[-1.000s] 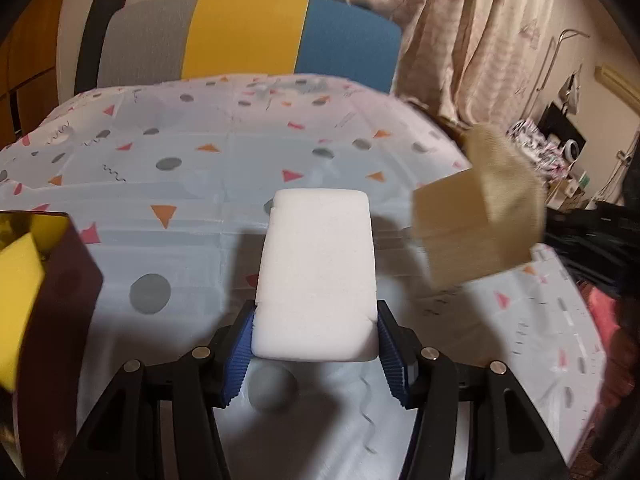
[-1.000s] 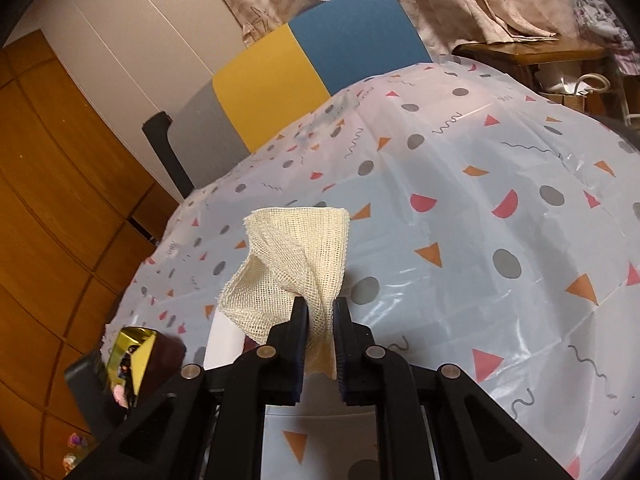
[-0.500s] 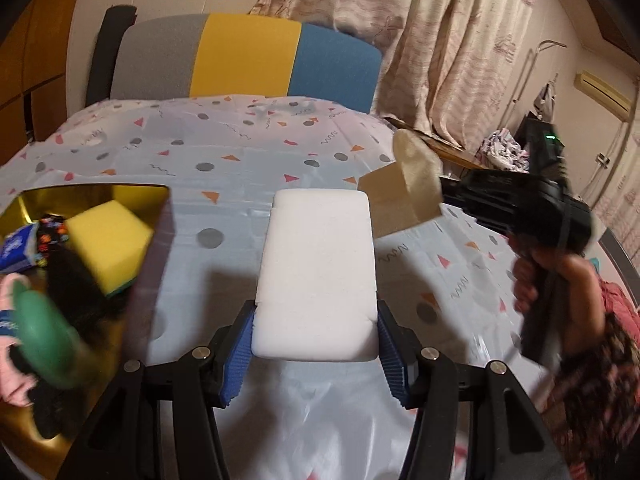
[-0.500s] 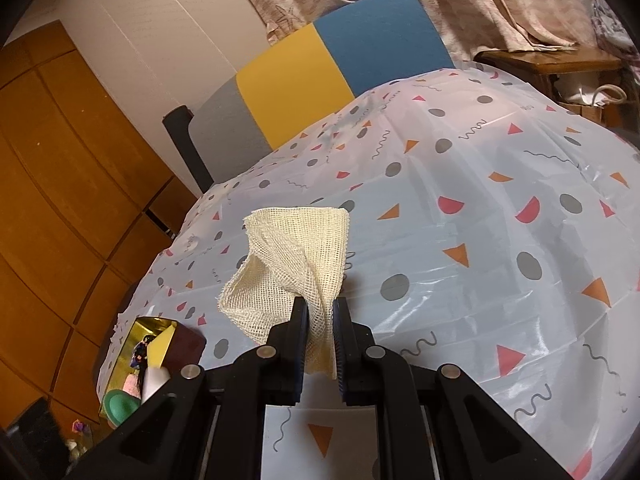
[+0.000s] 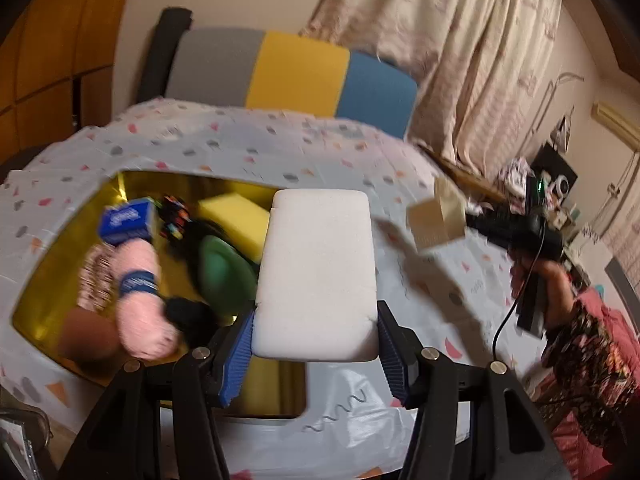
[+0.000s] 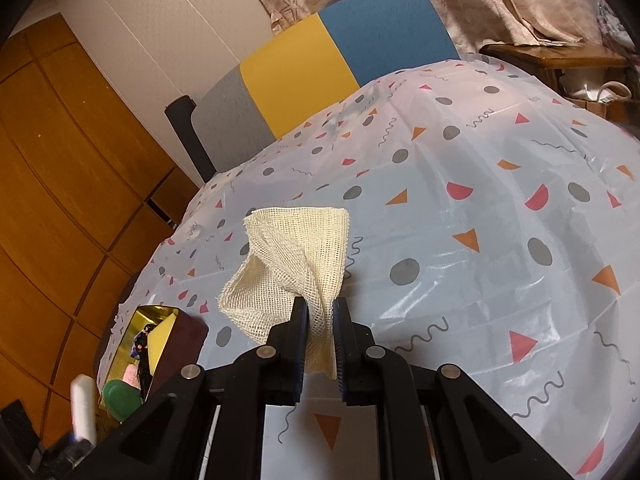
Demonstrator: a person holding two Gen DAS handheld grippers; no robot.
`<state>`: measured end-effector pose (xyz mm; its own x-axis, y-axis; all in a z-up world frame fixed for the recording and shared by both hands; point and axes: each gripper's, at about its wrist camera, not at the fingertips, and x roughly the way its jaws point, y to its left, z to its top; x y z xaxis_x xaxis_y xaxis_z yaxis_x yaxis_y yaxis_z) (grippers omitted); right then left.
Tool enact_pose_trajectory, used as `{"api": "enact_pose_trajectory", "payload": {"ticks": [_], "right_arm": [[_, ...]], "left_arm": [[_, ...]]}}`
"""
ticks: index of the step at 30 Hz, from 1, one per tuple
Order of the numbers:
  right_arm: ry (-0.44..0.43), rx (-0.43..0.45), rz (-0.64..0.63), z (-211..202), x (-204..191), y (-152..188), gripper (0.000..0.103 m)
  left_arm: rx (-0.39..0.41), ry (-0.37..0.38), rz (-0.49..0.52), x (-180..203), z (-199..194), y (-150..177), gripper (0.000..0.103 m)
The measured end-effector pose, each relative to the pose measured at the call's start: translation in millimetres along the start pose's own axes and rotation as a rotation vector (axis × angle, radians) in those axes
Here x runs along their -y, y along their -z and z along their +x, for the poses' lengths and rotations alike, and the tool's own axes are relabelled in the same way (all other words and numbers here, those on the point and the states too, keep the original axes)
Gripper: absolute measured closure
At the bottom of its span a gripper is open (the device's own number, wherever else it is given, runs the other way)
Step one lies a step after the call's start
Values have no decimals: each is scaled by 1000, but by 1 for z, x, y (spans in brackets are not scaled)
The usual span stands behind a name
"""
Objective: Organize soft objects
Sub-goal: 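Carry the white sponge into the gold tray and open the left tool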
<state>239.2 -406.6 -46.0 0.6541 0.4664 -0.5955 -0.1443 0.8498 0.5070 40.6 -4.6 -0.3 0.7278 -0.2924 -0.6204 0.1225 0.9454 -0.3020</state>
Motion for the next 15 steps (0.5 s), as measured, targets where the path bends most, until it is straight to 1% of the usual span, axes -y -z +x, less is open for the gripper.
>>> {"api": "enact_pose_trajectory", "payload": {"ticks": [3,6,8,9,13,15], "right_arm": [[3,-8,-7,2,-1,2,90],[4,-10,-11,2,-3,5,90],[1,-8,-14,1,-4,6,90],[-2,-7,-14,1,-5,7,90],[-2,4,-24,-6,-13,12,90],[10,17,-64,-12,-25,18,90]], "left_arm": [[36,-28,-42,-21,-10,-7,46],[54,-118,-126,-55,-13,-14,46],[14,-212,-155,-81,-4,-18,46],[-20,-258,-163,-93,3,-19,46],[-106,-339,-207,-134,27,-20,46],[-116,-355,-225,-149,32,-20,45]]}}
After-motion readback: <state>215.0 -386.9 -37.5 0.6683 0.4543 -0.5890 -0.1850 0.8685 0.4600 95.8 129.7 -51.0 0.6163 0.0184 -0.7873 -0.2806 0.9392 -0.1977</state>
